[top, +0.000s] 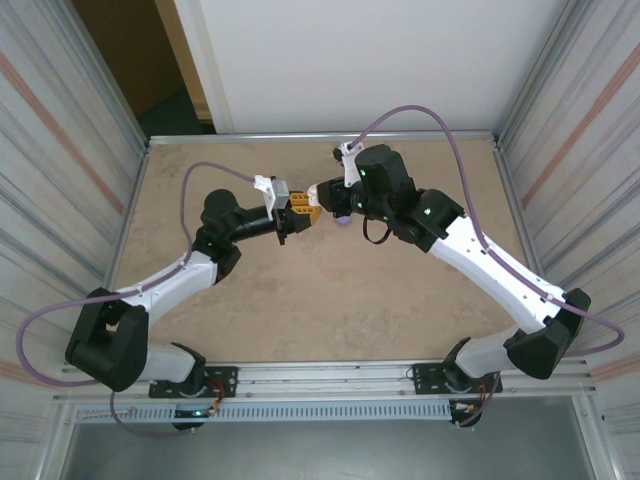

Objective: Insert wireless bluetooth earbuds into charging case

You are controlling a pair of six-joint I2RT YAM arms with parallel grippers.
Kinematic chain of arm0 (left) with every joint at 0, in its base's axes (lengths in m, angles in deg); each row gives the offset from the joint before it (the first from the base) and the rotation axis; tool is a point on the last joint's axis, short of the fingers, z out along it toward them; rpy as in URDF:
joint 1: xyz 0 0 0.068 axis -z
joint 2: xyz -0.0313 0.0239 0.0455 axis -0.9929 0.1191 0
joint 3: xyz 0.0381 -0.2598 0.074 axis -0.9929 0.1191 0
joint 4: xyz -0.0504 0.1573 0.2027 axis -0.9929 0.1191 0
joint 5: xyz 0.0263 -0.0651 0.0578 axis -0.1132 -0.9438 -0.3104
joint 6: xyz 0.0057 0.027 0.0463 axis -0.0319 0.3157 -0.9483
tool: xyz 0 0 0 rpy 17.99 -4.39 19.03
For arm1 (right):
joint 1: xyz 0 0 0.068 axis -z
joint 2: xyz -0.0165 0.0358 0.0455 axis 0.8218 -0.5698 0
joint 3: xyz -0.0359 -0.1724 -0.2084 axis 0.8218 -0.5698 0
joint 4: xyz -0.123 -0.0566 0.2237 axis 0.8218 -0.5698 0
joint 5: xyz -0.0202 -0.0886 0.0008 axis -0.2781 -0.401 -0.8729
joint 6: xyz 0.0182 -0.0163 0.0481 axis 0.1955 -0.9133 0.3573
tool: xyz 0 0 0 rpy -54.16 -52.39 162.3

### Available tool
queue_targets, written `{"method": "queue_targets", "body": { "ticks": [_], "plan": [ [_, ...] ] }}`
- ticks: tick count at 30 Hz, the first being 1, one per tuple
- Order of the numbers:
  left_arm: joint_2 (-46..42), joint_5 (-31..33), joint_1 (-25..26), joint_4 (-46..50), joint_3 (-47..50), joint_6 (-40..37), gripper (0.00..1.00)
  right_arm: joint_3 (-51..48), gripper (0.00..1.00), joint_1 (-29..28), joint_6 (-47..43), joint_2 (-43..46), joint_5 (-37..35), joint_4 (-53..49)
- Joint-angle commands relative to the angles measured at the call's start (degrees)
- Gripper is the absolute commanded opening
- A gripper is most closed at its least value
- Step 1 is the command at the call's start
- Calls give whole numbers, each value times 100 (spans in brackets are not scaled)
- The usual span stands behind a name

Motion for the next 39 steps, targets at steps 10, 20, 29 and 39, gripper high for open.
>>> {"method": "queue_targets", "body": {
  "ticks": [10,20,29,39],
  "plan": [
    [-117,34,-35,-212,-81,15,0,175,33,-40,-115,128,-157,-184],
    [-142,27,-39,-188,-81,-6,0,-462,55,364,-166,873,252,294],
    [-141,11,-35,-236,-90,22,0,-1565,67,1134,254,1524,1035,1258],
    [-66,-62,-35,-360,-100,94,0,-2357,99,1768,843,1844,1977,1956]
  ]
}}
